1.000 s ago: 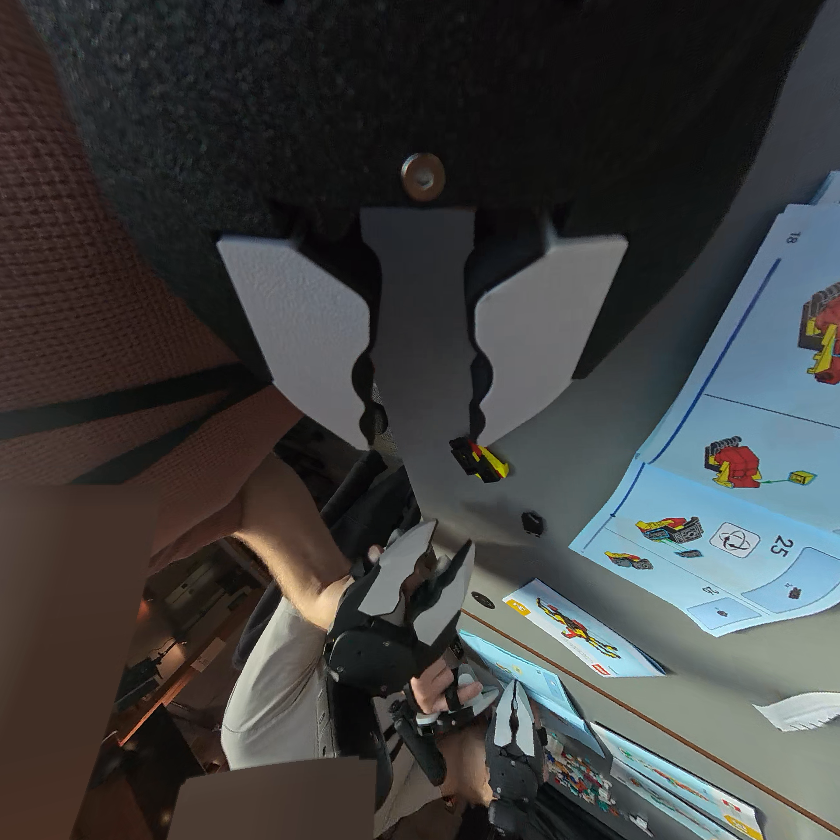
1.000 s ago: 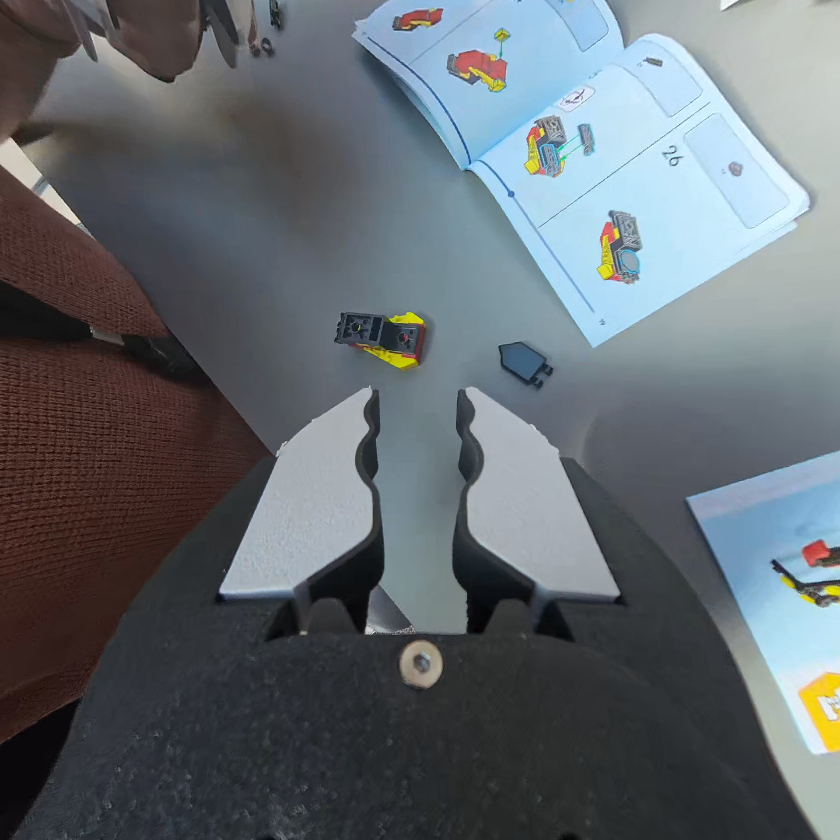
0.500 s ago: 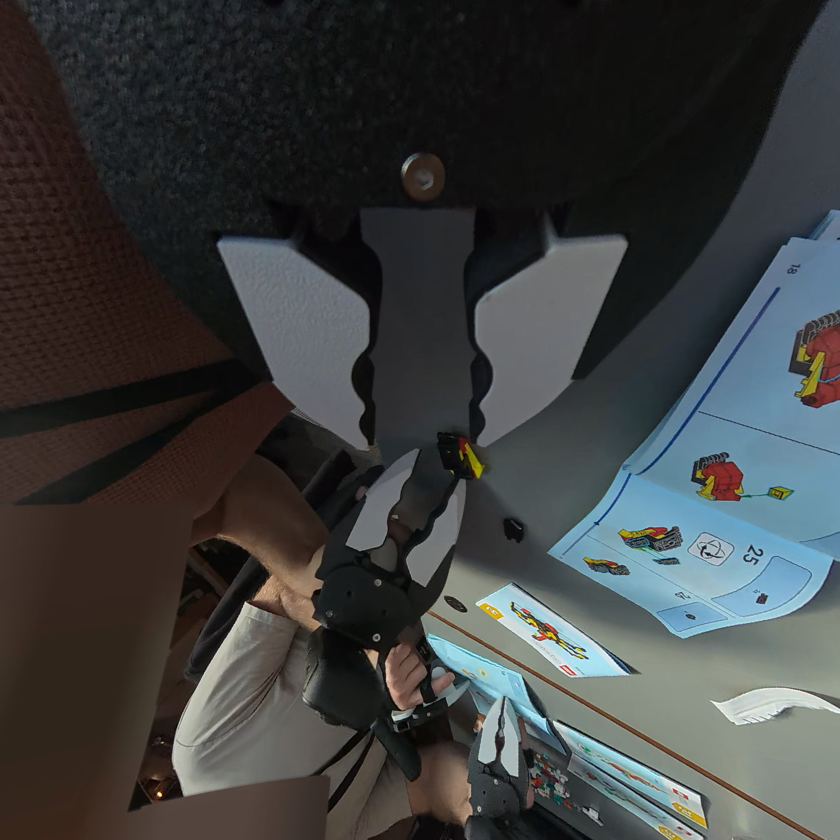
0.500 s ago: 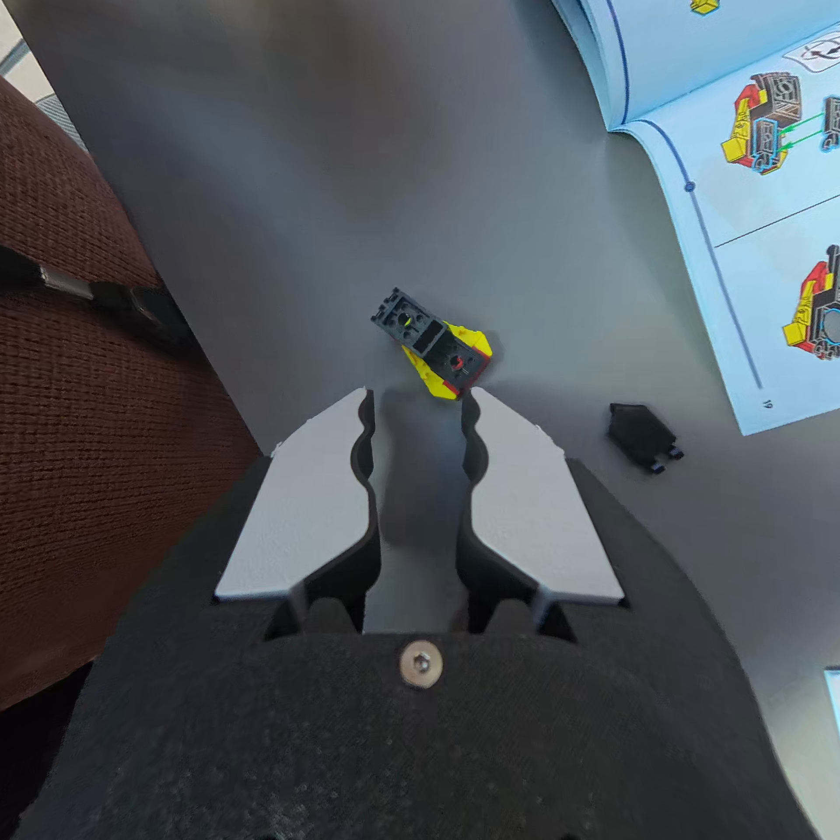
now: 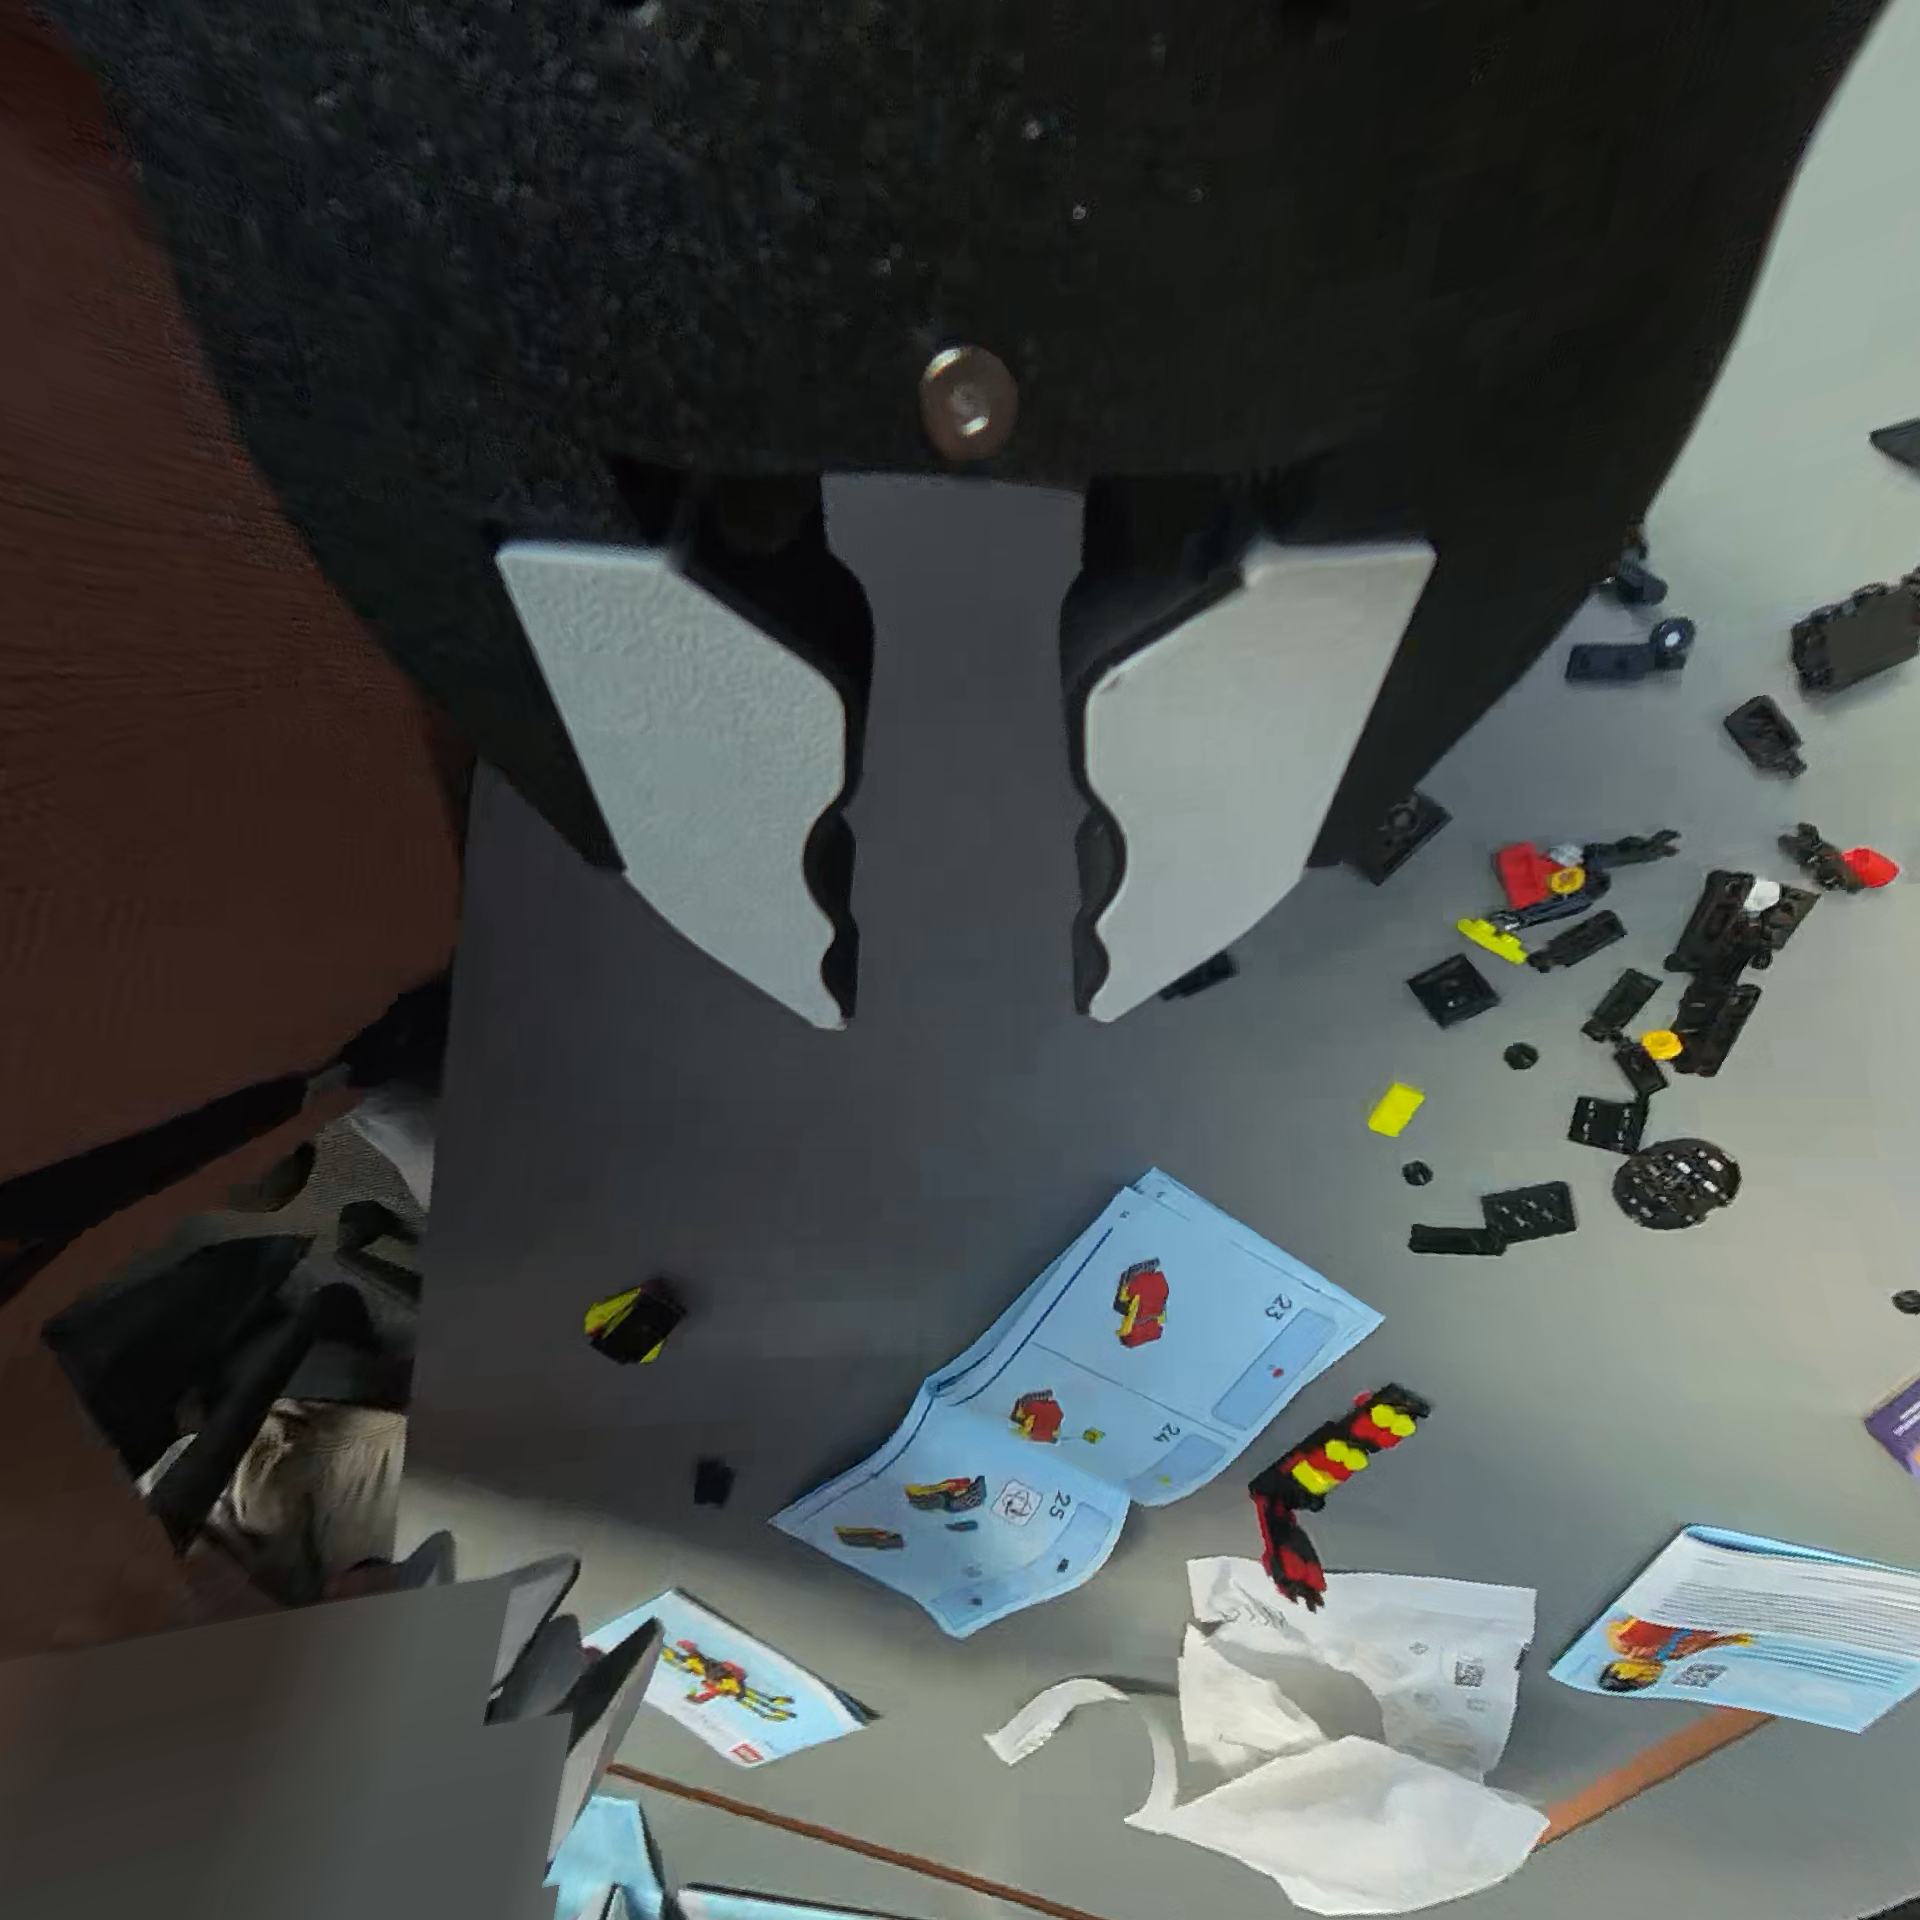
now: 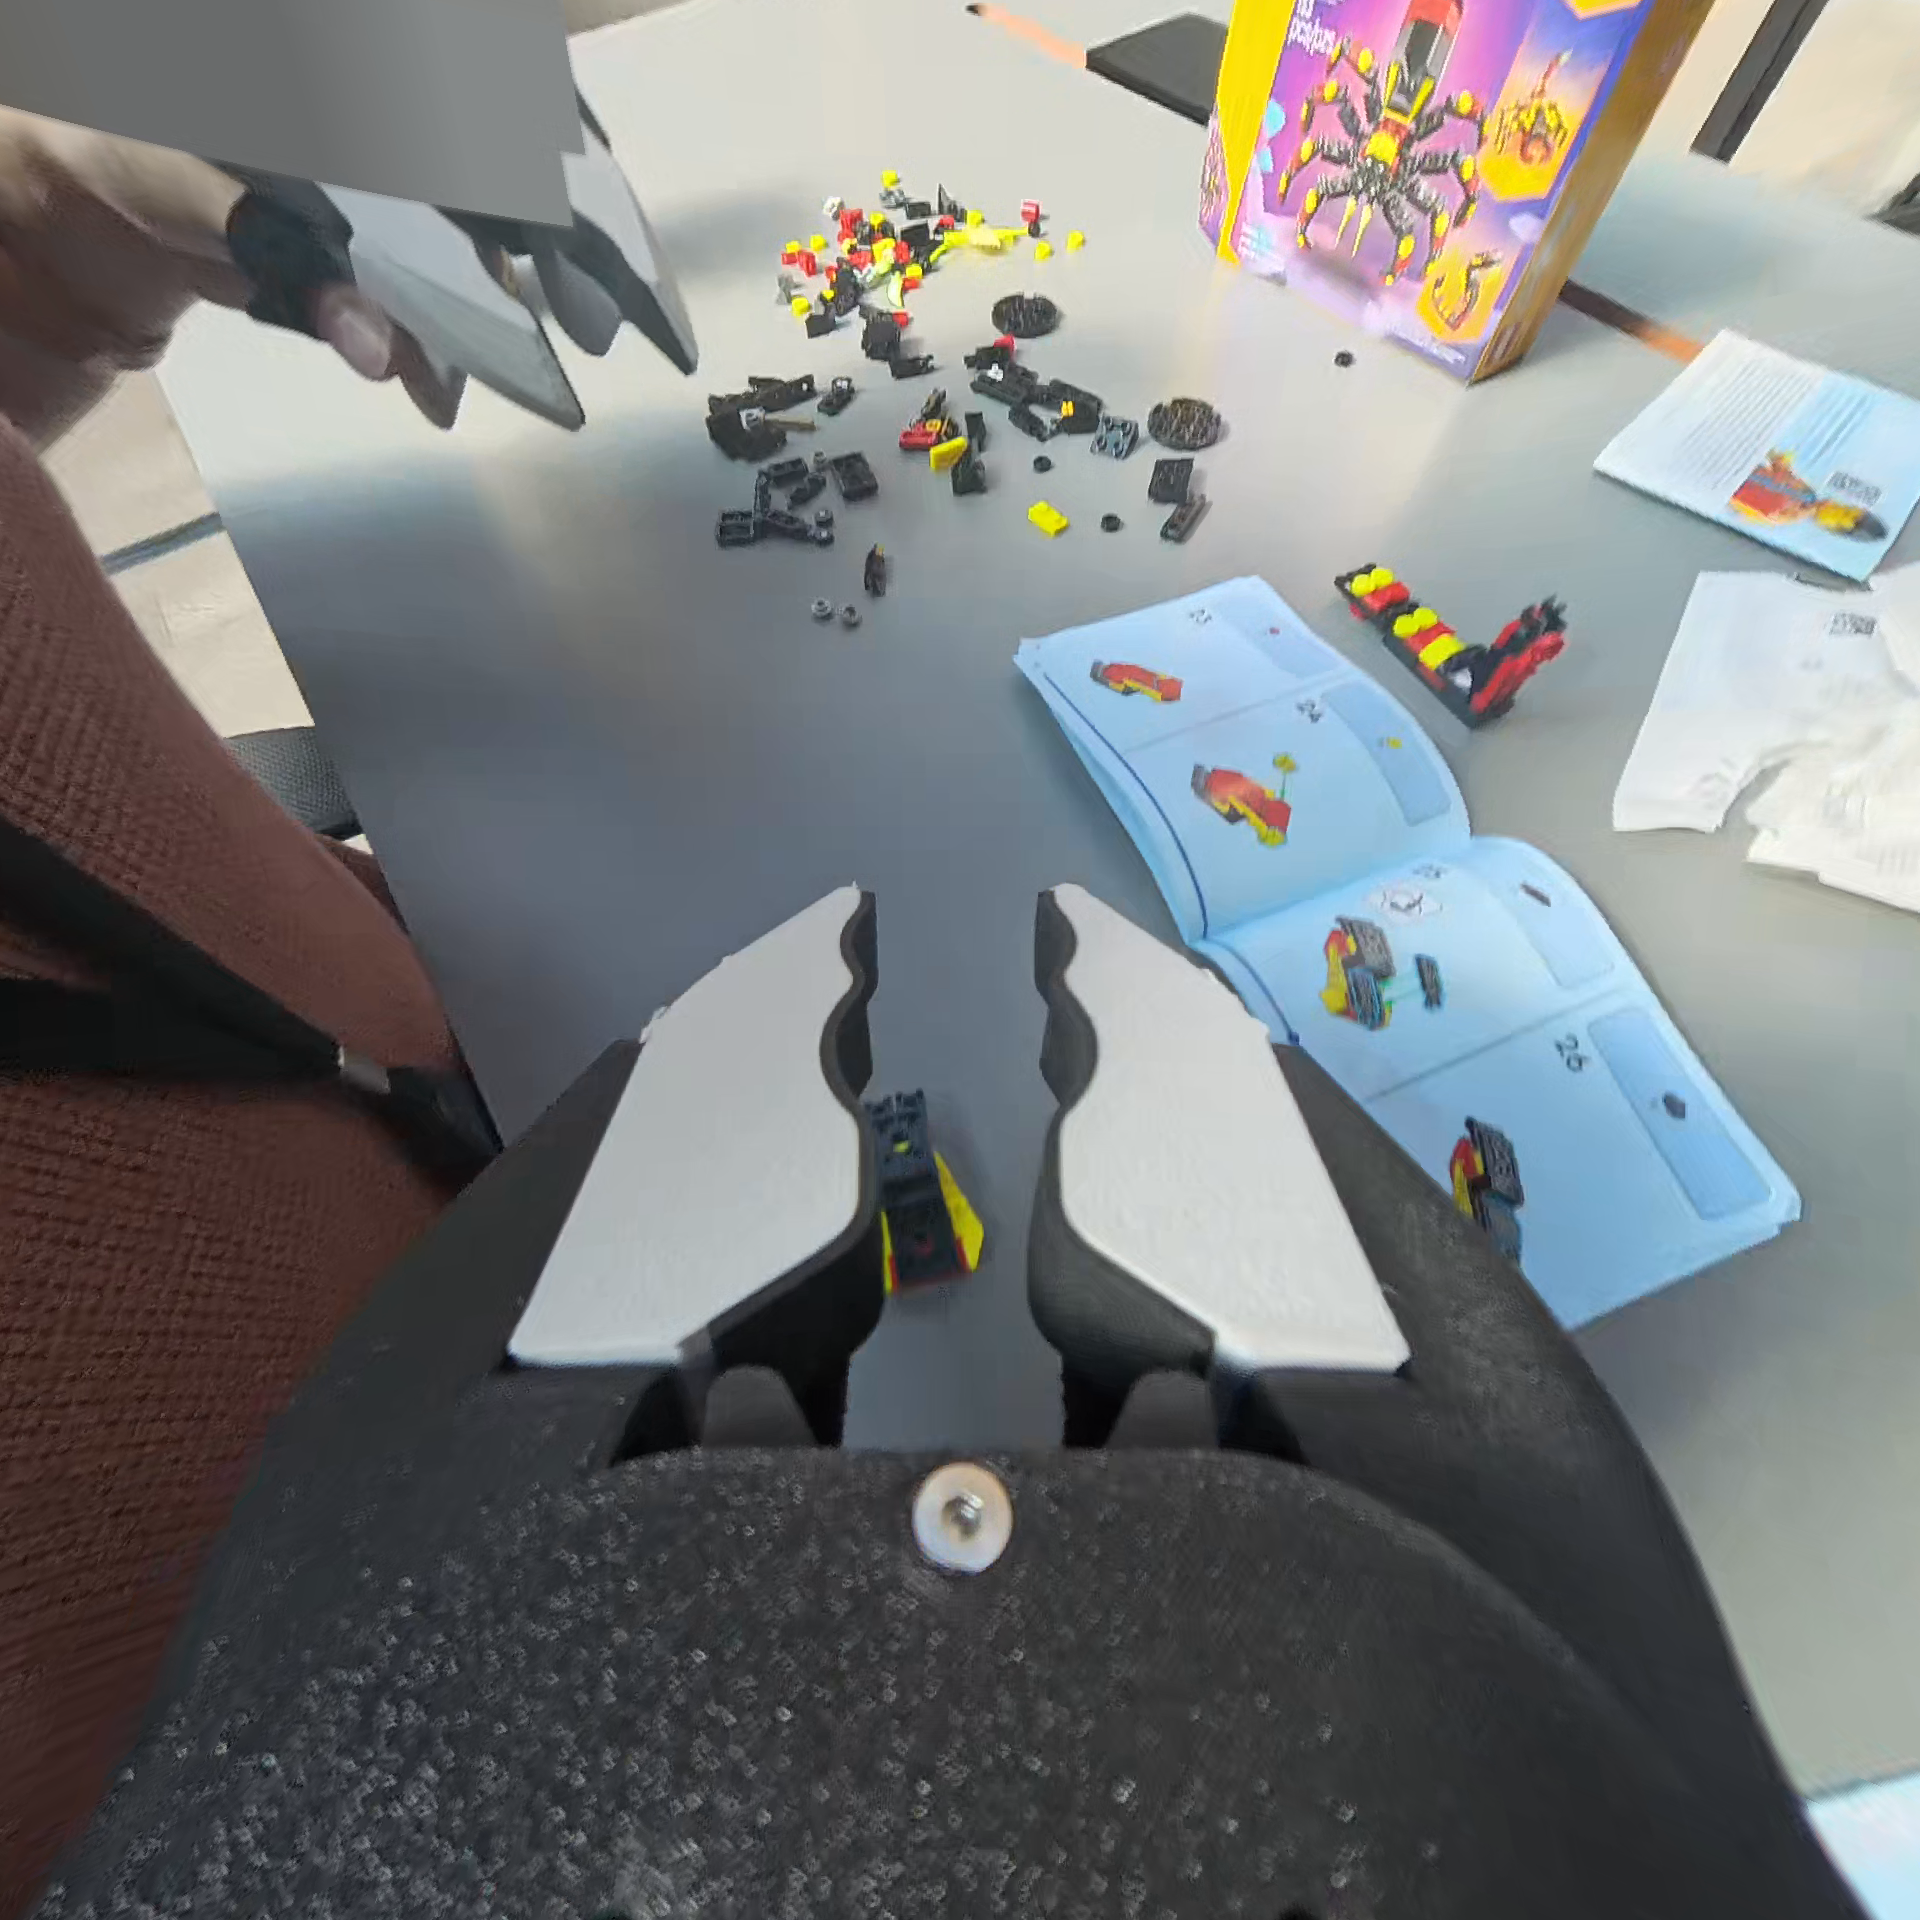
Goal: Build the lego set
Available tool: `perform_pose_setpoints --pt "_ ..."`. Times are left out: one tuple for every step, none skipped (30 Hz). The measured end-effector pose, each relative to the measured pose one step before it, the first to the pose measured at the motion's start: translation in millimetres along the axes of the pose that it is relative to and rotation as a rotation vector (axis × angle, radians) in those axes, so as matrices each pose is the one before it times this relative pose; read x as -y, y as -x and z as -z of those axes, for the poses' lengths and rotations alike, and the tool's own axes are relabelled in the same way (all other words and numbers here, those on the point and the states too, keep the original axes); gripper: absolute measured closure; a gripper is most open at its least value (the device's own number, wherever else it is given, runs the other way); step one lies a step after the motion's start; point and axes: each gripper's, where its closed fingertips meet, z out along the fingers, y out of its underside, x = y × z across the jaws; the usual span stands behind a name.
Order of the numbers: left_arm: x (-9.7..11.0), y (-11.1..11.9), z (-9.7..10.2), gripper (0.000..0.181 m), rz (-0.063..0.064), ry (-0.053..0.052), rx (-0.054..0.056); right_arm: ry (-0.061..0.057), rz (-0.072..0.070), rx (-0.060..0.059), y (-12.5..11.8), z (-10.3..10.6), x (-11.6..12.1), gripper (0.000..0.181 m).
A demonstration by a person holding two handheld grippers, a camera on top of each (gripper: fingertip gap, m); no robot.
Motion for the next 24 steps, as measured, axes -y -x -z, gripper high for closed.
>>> perform_pose_setpoints --pt "-12.24 3.03 5.61 0.142 -0.0243 0.017 0.0689 -0.0195 0.0136 0.0071 1.13 -14.39 12.63 0.157" --pt "-10.48 3.18 4.46 0.143 -0.016 0.0031 0.0589 -0.0082 0.0037 0.0285 4.62 -16.69 10.12 0.159" --pt "-8.65 4.36 3.89 0.146 -0.0046 -0.0047 0.0538 -0.0054 0.002 0.0242 4.28 -17.52 8.84 0.164" --pt "-7.11 5.99 2.99 0.152 -0.0002 -0.0064 0.0531 -0.0056 0.0048 0.0096 2.66 -17.7 7.62 0.169" --pt "-5.61 6.17 2.15 0.158 -0.0053 -0.0101 0.0474 -0.0021 0.0103 0.0078 2.41 -17.68 5.77 0.173" --pt "-4.24 4.45 1.54 0.161 -0.0086 -0.0094 0.0285 0.0165 -0.0015 0.0082 1.97 -17.54 2.33 0.174" --pt "-2.96 2.98 1.23 0.163 -0.0124 -0.0086 0.0124 0.0391 0.0025 0.002 0.95 -17.22 -0.62 0.174" --pt "-1.75 2.89 1.01 0.163 -0.0125 -0.0101 0.0056 0.0388 0.018 -0.0104 -0.68 -16.59 -1.51 0.173" --pt "-0.41 3.0 0.83 0.163 -0.0078 -0.0128 -0.0001 0.0563 0.0052 -0.0062 -1.08 -16.47 -3.76 0.173" --pt "0.43 2.35 0.63 0.162 -0.0019 -0.0171 -0.0088 0.066 -0.0111 0.0174 1.65 -15.98 -4.36 0.17" --pt "0.82 1.34 0.61 0.161 0.0026 -0.0197 -0.0164 0.045 -0.0179 0.0202 1.19 -14.43 -1.33 0.167" --pt "0.72 0.5 0.46 0.161 0.0058 -0.0212 -0.0194 0.0172 -0.0137 0.0015 -1.59 -11.91 1.71 0.167" --pt "0.04 0.1 0.28 0.161 0.0064 -0.0184 -0.0182 0.0199 -0.0062 0.0056 -0.96 -9.77 0.48 0.166" --pt "-0.94 -0.65 0.31 0.161 0.0034 -0.011 -0.0167 0.0282 -0.0128 -0.0002 -1.9 -7.72 -0.91 0.166" --pt "-1.77 -1.34 0.26 0.16 -0.0024 -0.0041 -0.0158 0.0208 -0.0064 0.0013 -0.84 -5.62 -0.22 0.165" --pt "-1.79 -1.09 0.59 0.16 -0.0076 -0.0022 -0.0097 0.0121 0.0009 0.0093 0.95 -4.48 0.46 0.164" --pt "-1.36 -0.54 0.8 0.16 -0.0102 -0.0024 -0.0021 0.0113 -0.0009 0.0085 0.58 -4.59 0.33 0.164" --pt "-1.29 -0.23 0.68 0.16 -0.0089 -0.0015 -0.0003 0.0163 -0.0006 0.0038 -0.25 -5.13 -0.39 0.165" --pt "-0.82 -0.54 0.25 0.16 -0.0058 -0.0003 -0.0053 0.0201 0.0022 0.0102 0.95 -4.56 -0.88 0.165" --pt "-0.31 -0.74 -0.44 0.159 -0.0032 -0.0004 -0.0074 -0.0081 0.0083 0.0031 0.62 -1.74 3.29 0.174" --pt "0.68 -0.17 -0.93 0.16 -0.0032 -0.0016 -0.0038 0.0119 0.0063 0.0047 0.87 -1.18 0.62 0.176" --pt "1.96 -0.15 -1.52 0.159 -0.0054 -0.0034 -0.0008 0.0129 0.0035 -0.0047 -0.28 1.56 0.49 0.177" --pt "3.18 -0.82 -2.27 0.159 -0.0096 -0.0047 -0.0023 0.0013 0.009 -0.009 -0.33 5.67 0.62 0.178" --pt "4.27 -1.59 -3.28 0.159 -0.0159 -0.0053 -0.0034 -0.0087 0.0047 0.0053 1.69 10.26 -0.41 0.178"
